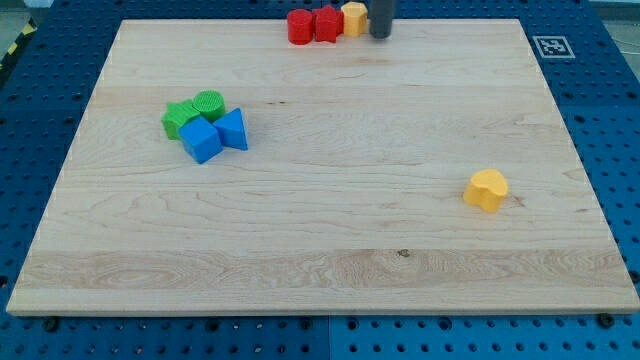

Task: Slightly push the yellow hexagon into the red star

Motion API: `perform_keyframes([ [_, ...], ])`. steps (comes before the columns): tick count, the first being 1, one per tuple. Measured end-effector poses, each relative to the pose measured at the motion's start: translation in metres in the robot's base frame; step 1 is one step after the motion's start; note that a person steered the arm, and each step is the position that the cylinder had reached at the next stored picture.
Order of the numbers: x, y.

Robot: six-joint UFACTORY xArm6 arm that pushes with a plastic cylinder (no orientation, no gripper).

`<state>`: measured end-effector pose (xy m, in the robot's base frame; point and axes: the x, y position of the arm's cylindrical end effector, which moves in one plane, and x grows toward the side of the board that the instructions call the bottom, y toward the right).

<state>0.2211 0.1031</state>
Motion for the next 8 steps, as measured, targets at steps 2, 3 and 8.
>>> perform_keyframes([
  [2,-0.028,0.016],
  [3,-0.028,-0.013],
  [8,-0.023,-0.023],
])
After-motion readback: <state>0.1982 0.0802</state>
